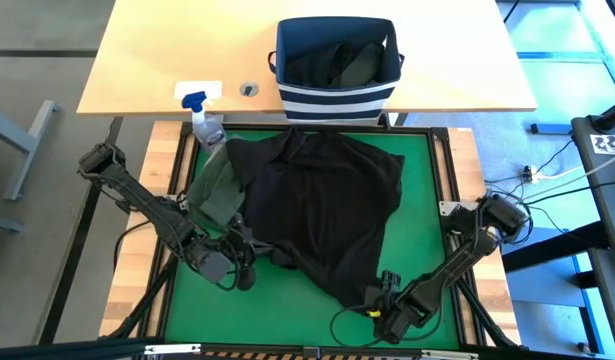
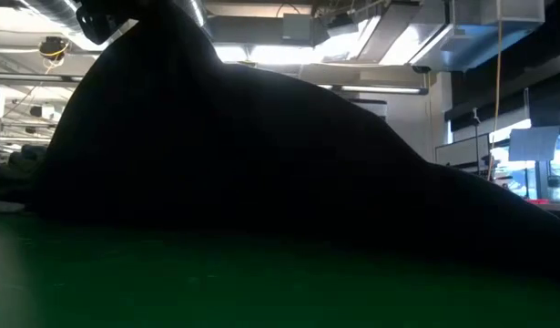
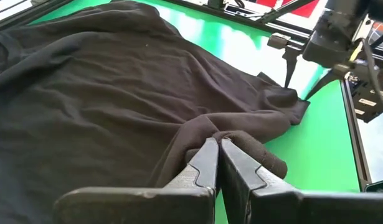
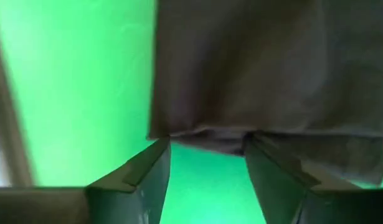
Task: Fold Laundry from Bin
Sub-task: Fold the black shirt
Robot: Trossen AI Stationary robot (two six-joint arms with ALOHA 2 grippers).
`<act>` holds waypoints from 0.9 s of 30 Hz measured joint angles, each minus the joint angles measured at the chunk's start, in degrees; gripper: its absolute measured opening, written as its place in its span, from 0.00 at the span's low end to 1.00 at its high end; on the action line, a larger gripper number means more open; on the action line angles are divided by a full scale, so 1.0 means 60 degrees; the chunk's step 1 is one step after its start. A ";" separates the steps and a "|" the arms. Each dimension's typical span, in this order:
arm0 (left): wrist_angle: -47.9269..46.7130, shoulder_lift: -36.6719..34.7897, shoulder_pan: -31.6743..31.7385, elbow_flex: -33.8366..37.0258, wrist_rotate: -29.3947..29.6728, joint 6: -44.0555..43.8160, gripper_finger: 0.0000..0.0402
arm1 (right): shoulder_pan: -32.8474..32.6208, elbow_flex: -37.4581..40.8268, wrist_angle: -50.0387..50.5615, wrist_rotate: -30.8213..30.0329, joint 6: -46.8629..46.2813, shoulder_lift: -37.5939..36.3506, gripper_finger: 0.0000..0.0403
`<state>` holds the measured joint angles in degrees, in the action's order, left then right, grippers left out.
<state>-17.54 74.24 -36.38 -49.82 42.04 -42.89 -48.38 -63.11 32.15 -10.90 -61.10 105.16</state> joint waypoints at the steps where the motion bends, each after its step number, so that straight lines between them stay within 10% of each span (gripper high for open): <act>1: -0.0007 0.0000 0.0000 0.0000 0.0003 0.0000 0.01 | 0.0004 -0.0003 -0.0008 -0.0159 0.0048 0.0123 0.49; 12: -0.0084 0.0000 0.0000 -0.0004 0.0004 0.0000 0.01 | 0.0029 -0.0088 0.0148 -0.0177 0.0462 0.0237 0.04; 23: 0.0366 -0.0799 -0.0108 -0.0011 -0.1033 0.0076 0.01 | 0.0404 -0.0327 -0.2331 0.2841 -0.1013 -0.2867 0.03; 27: 0.0065 -0.0903 -0.0160 -0.0011 -0.1014 0.0557 0.01 | 0.0379 -0.0319 -0.1783 0.1173 -0.0765 -0.3601 0.04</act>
<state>-17.15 68.82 -37.34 -49.89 35.96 -39.55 -46.11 -65.03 21.45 -3.86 -65.69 83.55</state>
